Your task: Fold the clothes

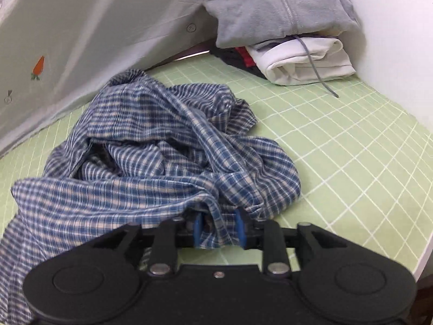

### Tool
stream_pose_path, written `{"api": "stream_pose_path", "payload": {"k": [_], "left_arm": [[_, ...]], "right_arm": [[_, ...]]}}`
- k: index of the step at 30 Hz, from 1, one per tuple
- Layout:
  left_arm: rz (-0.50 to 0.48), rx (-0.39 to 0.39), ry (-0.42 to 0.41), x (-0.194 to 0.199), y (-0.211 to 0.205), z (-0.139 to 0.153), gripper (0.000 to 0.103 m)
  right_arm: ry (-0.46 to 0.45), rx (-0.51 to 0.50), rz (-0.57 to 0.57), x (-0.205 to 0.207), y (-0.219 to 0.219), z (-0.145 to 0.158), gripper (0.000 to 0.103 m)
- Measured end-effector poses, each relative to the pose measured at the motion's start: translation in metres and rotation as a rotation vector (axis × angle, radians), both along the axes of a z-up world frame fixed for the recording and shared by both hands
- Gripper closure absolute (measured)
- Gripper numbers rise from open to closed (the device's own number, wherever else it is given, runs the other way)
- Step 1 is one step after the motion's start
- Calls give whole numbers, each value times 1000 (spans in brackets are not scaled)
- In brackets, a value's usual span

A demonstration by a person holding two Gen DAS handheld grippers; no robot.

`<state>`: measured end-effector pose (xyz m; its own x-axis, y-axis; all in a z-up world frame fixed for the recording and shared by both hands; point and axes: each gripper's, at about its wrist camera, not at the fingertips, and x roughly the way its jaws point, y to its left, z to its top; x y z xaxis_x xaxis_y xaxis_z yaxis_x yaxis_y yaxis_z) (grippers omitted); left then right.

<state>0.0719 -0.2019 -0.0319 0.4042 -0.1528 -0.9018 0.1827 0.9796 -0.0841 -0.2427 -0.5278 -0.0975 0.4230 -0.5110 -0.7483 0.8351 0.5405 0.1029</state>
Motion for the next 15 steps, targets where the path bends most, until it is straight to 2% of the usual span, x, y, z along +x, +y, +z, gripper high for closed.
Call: {"api": "stream_pose_path", "payload": {"k": [1,3,6,11,15], "left_arm": [[-16,1,-7,1,-6,2,11],[-54,2,-20,2,-20,7,11],[-136,-15,-33,-4,-44,13,11],[-289,-77,-4,-21,-76,7,11],[-375,-97,25,-31,-94,-8,14]], "right_arm": [[-29,2,-19,-1,-2,4,49],[-79,18,-63,-2,-8,11,36],[-144,43,-90,-7,-17,21,32],[-147,21,-92,-13,-20,28,24],[-135,51,-114,-19,-23,17,24]]}}
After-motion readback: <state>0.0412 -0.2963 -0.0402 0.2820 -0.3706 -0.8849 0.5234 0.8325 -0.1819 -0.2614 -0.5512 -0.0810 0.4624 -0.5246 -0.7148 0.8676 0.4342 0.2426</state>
